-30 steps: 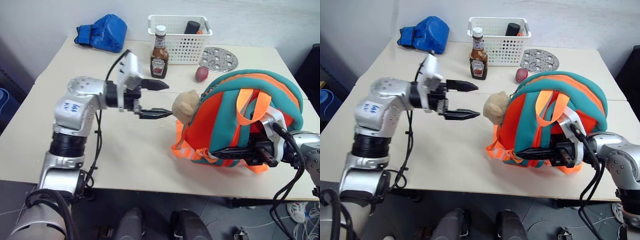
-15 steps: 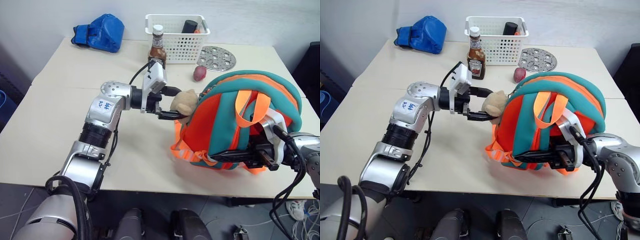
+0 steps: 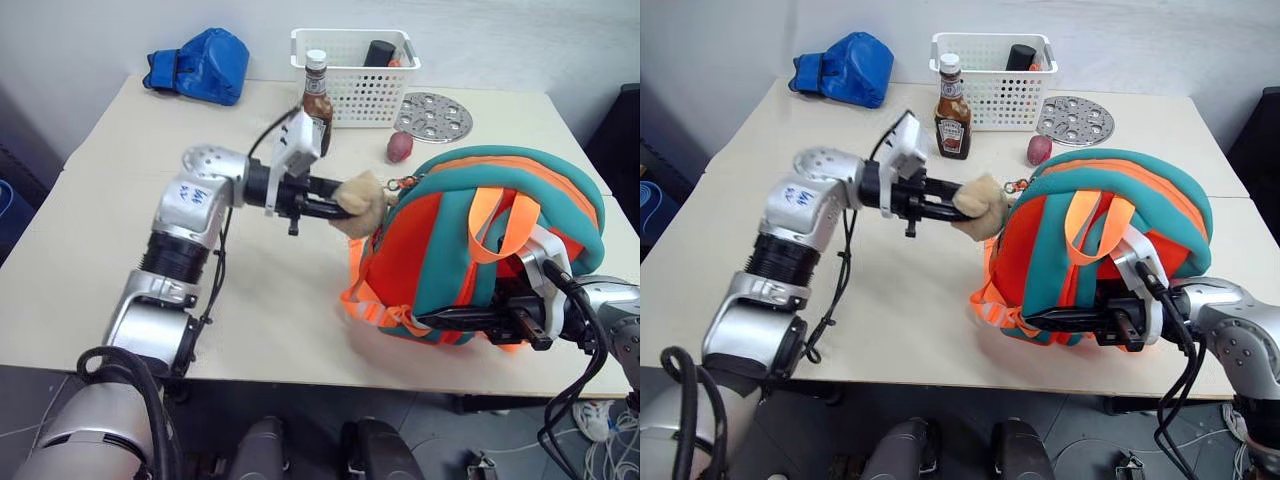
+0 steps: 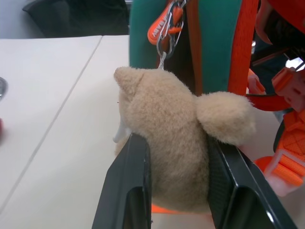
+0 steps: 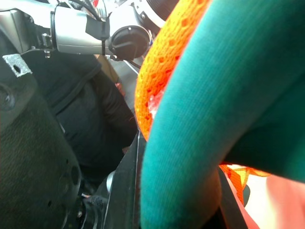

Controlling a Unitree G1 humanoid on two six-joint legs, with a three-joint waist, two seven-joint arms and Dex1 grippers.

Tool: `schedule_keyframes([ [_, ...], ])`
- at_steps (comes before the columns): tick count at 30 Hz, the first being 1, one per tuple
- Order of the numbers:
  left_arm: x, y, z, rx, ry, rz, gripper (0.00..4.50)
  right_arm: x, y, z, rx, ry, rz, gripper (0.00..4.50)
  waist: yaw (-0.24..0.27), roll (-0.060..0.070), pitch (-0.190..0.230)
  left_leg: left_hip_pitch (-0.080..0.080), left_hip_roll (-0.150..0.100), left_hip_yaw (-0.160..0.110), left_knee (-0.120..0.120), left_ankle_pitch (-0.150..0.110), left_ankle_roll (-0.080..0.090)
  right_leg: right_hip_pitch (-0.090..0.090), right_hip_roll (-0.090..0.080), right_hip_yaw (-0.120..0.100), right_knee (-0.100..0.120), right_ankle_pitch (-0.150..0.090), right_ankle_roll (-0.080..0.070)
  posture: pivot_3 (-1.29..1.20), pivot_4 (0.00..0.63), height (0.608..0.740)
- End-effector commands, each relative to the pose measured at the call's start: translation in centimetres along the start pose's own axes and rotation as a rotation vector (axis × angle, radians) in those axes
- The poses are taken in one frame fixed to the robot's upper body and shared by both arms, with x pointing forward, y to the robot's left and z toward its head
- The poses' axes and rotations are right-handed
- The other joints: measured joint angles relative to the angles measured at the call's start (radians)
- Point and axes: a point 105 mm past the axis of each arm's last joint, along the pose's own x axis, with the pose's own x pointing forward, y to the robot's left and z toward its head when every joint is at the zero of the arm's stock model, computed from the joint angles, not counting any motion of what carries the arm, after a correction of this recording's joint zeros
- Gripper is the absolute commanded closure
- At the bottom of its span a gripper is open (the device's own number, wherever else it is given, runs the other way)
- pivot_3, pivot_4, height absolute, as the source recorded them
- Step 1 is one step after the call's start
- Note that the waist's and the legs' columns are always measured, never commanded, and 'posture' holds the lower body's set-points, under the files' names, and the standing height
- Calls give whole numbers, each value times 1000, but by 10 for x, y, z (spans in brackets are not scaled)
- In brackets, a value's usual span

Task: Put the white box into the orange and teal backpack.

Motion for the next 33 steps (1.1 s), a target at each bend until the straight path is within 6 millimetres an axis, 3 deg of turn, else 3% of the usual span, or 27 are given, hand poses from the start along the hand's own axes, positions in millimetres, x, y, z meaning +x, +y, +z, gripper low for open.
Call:
schedule_keyframes([
  [1, -23, -1, 17, 69, 32, -24, 3494, 4, 5, 4, -23, -45, 9, 4500, 0, 0, 0, 0, 0, 0, 0, 0, 0, 0, 0, 0, 0, 0, 0, 0, 150, 740],
  [5, -41, -5, 9, 115, 138, -53, 3494, 3, 5, 7, -25, -83, -9, 4500, -1, 0, 0, 0, 0, 0, 0, 0, 0, 0, 0, 0, 0, 0, 0, 0, 150, 740],
  [12, -56, -21, -35, 143, 324, -116, 3494, -1, 12, 17, -44, -137, -11, 4500, -1, 0, 0, 0, 0, 0, -1, 0, 0, 0, 0, 1, 0, 0, 0, 0, 150, 740],
  [19, -34, -24, -59, 192, 365, -129, 3494, -4, 20, 28, -59, -166, -3, 4500, 5, 0, 0, -1, 0, -1, 1, -3, 6, 0, -1, 0, 0, 0, 0, 0, 150, 740],
  [26, -11, -30, -91, 229, 438, -164, 3494, -2, 20, 26, -56, -171, -5, 4500, 1, 0, 0, -1, 0, 0, 0, -3, 6, 0, 0, 0, 0, 0, 0, 0, 150, 740],
  [30, -3, -37, -120, 299, 544, -211, 3494, 1, 24, 26, -59, -164, 22, 4500, 2, 0, 0, 0, 0, 0, 0, -3, 6, 0, 0, 0, 0, 0, 0, 0, 150, 740],
  [33, 6, -32, -124, 264, 510, -154, 3494, 3, 24, 18, -63, -120, 18, 4500, 4, 0, 0, 0, 0, 0, 0, -3, 6, 0, -1, 0, 0, 0, 0, 0, 150, 740],
])
